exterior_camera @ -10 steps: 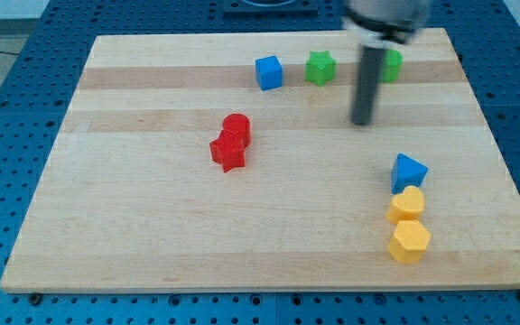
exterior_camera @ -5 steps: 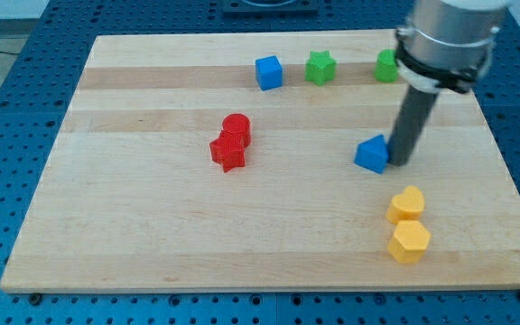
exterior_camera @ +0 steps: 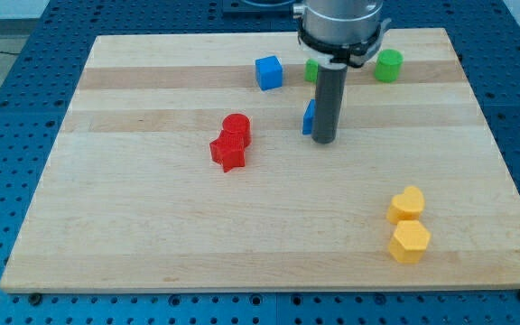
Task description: Place the blue triangle left of the blue cube
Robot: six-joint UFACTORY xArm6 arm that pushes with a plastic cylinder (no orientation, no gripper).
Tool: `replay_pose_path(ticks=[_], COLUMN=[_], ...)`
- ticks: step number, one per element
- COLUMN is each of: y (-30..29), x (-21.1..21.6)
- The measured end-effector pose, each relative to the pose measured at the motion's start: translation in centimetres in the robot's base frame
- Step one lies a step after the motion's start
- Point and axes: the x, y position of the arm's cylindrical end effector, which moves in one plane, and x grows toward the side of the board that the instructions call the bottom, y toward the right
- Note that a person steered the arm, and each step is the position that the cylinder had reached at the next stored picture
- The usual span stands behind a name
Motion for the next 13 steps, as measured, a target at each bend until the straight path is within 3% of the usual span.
replay_pose_path(ticks=[2, 4, 7, 11, 13], y=[-0.6, -8.6, -11.1, -24.1, -22.1], x=[-4.8, -7.9, -4.8, -5.7, -7.6])
